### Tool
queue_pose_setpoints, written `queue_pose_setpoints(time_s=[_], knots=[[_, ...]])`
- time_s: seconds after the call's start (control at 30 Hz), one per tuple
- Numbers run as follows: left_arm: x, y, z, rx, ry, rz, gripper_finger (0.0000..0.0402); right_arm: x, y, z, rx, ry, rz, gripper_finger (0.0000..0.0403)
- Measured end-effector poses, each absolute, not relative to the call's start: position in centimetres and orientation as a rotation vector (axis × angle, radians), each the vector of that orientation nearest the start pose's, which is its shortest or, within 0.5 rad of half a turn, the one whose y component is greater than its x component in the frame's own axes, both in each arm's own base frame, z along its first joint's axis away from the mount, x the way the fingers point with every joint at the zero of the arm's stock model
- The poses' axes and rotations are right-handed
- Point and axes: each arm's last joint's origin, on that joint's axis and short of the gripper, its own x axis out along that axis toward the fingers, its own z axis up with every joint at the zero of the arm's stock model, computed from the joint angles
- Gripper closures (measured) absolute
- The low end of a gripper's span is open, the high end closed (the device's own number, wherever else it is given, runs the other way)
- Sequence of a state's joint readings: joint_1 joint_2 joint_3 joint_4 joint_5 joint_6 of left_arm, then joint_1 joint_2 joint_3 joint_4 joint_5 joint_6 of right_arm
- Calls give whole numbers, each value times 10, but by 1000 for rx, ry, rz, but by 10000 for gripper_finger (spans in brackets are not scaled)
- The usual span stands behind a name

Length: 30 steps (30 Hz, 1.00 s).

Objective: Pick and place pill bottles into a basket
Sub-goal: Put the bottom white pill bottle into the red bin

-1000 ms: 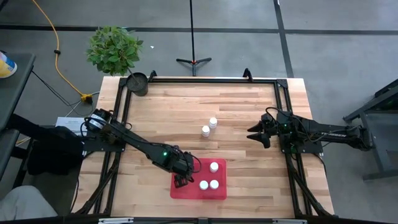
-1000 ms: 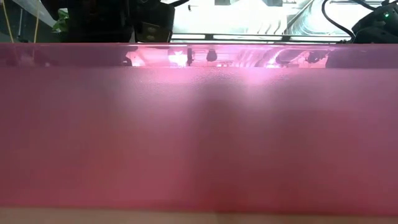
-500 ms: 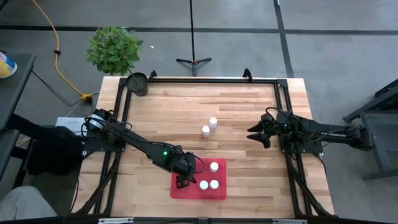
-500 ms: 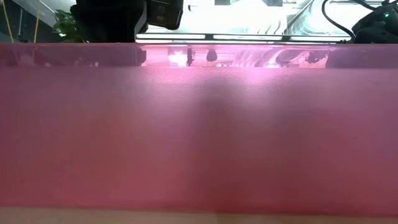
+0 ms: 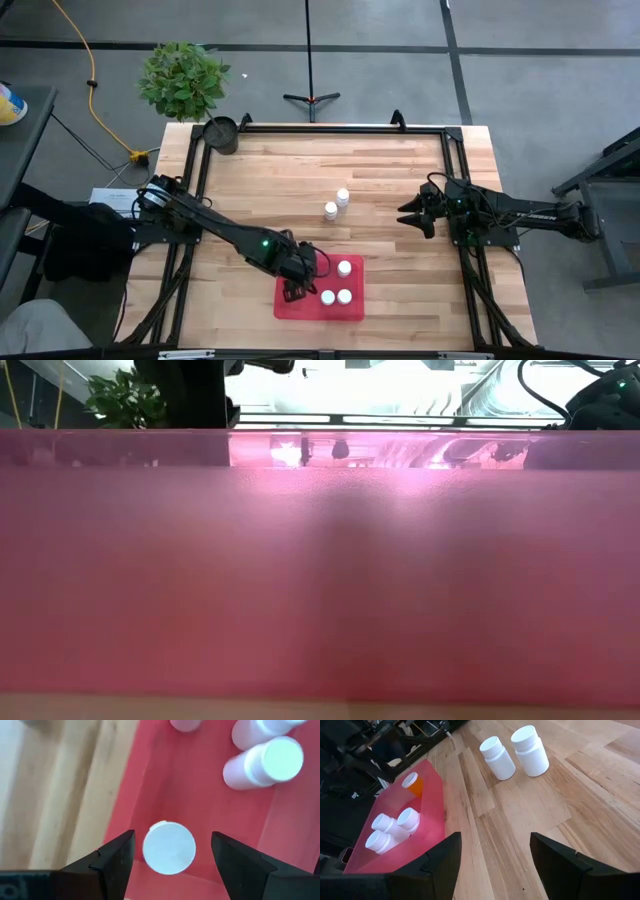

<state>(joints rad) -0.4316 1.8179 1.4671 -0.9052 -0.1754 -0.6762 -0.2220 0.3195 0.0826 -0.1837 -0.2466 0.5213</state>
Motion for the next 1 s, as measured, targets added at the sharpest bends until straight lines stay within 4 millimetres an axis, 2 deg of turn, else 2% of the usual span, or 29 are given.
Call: queue_pose_setpoints(time_s=[0.2,0.43,0.7,1.0], knots=[[341,-148,272,-162,1090,255,108,108,-17,148,609,408,-83,176],[346,-144,321,-92,917,349,109,108,-17,148,606,408,-82,176],[343,-138,369,-19,740,473,109,108,-17,148,606,408,-82,176],[334,-107,407,-26,665,554,109,108,-17,148,580,408,-76,176]])
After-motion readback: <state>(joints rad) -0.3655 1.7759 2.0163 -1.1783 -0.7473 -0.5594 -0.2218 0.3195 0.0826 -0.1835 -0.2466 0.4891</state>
